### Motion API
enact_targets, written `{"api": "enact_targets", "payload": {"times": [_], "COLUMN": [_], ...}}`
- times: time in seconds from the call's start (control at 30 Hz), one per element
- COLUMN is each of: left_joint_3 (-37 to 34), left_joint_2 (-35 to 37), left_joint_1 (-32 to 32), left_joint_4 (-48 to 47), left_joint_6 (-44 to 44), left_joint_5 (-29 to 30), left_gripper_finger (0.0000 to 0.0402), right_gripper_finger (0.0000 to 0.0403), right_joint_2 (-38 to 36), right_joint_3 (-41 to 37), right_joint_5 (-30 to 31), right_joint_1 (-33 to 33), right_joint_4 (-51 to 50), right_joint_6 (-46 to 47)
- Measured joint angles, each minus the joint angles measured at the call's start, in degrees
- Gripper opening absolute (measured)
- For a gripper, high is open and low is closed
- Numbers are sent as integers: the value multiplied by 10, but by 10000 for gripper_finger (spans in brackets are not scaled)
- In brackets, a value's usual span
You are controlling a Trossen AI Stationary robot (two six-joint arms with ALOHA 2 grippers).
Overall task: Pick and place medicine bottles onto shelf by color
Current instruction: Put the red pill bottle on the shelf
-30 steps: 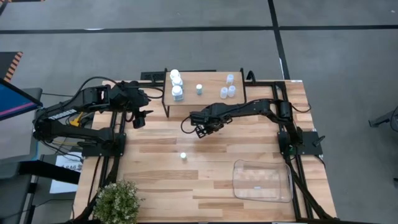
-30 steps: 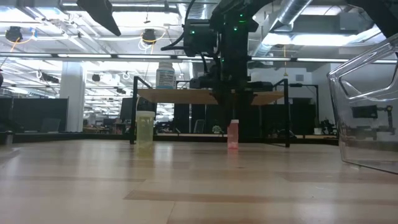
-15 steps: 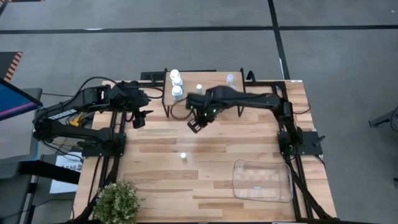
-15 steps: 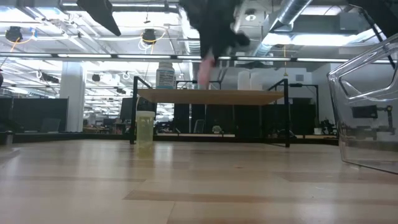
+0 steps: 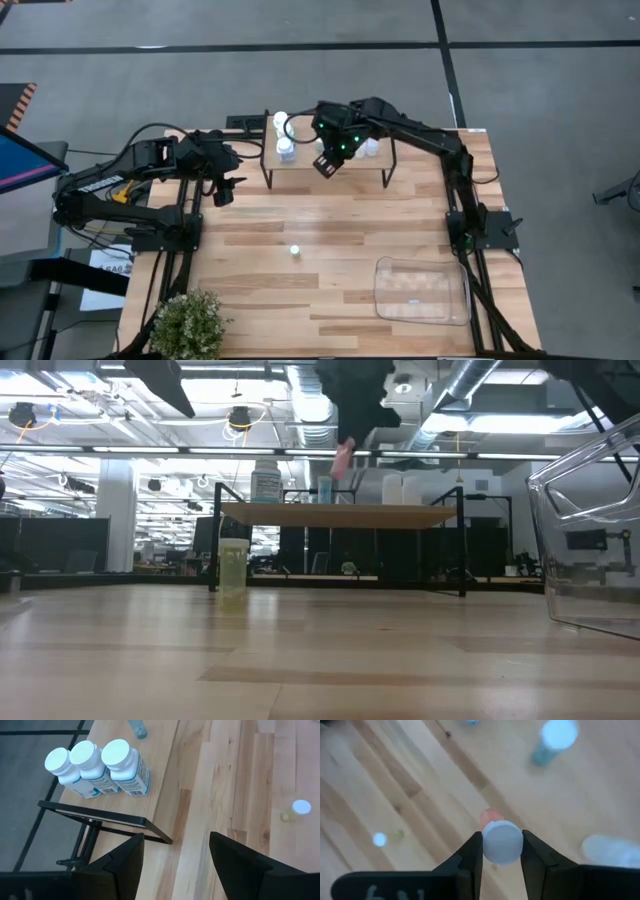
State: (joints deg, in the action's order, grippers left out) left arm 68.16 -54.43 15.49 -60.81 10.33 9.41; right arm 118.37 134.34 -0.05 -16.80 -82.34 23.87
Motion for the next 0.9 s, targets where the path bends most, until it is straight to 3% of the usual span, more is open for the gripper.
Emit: {"api": "enact_targets", "payload": {"times": [0.67,0.9], "left_joint_3": [0,0], "left_joint_2": [0,0], "left_joint_1": [0,0], "left_joint_4": [3,4], "left_joint_6": [0,-3], "left_joint_5": [0,0], "left_gripper_finger": [213,213], "right_gripper_finger": [109,109], "right_joint_2": [20,29], "right_joint_3": [0,-3], "right_joint_5": [18,21], "right_joint_1": [-80,-92], "right_joint_4": [26,40], "right_joint_6": [-283,-311]}}
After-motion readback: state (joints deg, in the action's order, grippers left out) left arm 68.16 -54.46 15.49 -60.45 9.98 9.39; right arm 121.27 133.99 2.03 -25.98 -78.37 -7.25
